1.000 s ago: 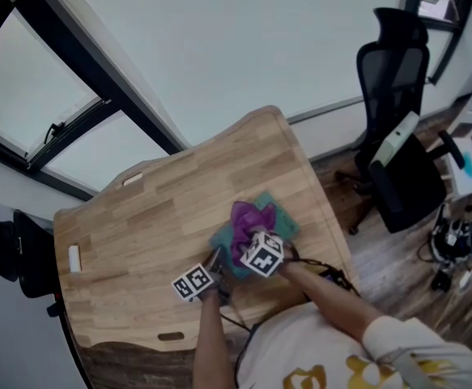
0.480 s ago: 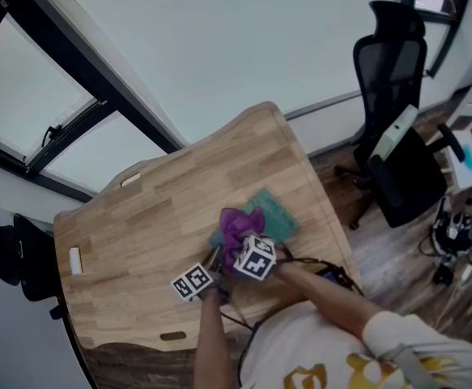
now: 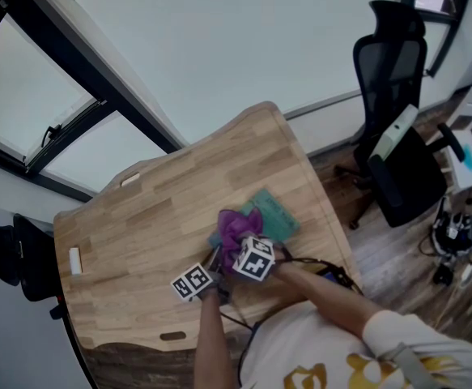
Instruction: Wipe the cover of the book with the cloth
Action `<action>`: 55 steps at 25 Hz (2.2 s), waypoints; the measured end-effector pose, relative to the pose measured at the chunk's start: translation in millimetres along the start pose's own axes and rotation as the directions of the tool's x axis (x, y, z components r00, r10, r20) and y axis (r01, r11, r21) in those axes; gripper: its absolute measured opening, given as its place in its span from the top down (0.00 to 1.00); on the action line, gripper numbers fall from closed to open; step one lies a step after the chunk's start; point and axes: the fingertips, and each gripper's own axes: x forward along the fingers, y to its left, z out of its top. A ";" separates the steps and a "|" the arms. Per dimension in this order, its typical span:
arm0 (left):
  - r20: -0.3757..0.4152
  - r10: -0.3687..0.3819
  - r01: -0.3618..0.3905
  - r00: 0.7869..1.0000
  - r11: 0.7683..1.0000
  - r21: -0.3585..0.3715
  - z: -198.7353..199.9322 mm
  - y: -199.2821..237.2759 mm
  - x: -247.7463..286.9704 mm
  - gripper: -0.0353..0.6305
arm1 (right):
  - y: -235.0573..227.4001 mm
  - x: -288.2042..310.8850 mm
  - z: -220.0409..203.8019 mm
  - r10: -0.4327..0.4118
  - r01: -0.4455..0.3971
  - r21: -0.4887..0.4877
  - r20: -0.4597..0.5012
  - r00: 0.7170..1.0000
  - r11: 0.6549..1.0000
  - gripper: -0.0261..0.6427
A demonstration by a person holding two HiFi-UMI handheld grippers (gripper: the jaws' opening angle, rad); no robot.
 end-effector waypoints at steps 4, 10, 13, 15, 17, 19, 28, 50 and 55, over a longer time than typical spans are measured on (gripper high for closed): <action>0.000 0.000 0.000 1.000 1.000 0.001 0.3 0.3 0.2 0.78 | 1.1 -1.4 1.2 0.006 -0.006 -0.001 -0.004 1.000 1.000 0.85; 0.001 0.003 -0.003 1.000 1.000 -0.001 -0.1 1.2 0.3 0.78 | 4.8 0.6 2.2 0.018 -0.018 -0.014 -0.005 1.000 1.000 0.85; 0.002 0.004 -0.004 1.000 1.000 0.002 0.1 1.1 0.2 0.78 | 5.9 0.1 2.3 0.024 -0.024 -0.019 -0.005 1.000 1.000 0.85; 0.002 0.003 -0.003 1.000 1.000 0.000 0.3 0.9 -0.1 0.78 | 6.7 0.2 2.9 0.036 -0.036 -0.019 -0.002 0.999 0.999 0.85; 0.001 0.002 -0.002 1.000 1.000 -0.002 -0.2 0.9 -0.2 0.78 | 8.4 0.6 3.1 0.047 -0.047 -0.016 0.000 0.999 0.999 0.85; 0.001 0.003 -0.003 1.000 1.000 -0.003 -0.1 1.1 -0.1 0.78 | 8.4 1.1 3.8 0.046 -0.046 -0.019 0.002 0.999 0.999 0.85; -0.001 0.001 -0.001 1.000 1.000 -0.007 -0.3 1.2 -0.1 0.78 | 10.6 -0.5 3.4 0.080 -0.080 -0.024 0.002 0.997 0.997 0.85; 0.001 -0.003 0.003 1.000 1.000 -0.007 0.2 1.0 -0.6 0.79 | 17.8 -1.0 2.4 0.082 -0.081 -0.021 0.027 0.996 0.996 0.85; 0.005 0.002 -0.002 1.000 1.000 0.001 -1.0 0.1 -0.8 0.79 | 17.0 -3.3 0.7 0.087 -0.086 -0.035 0.027 0.996 0.996 0.85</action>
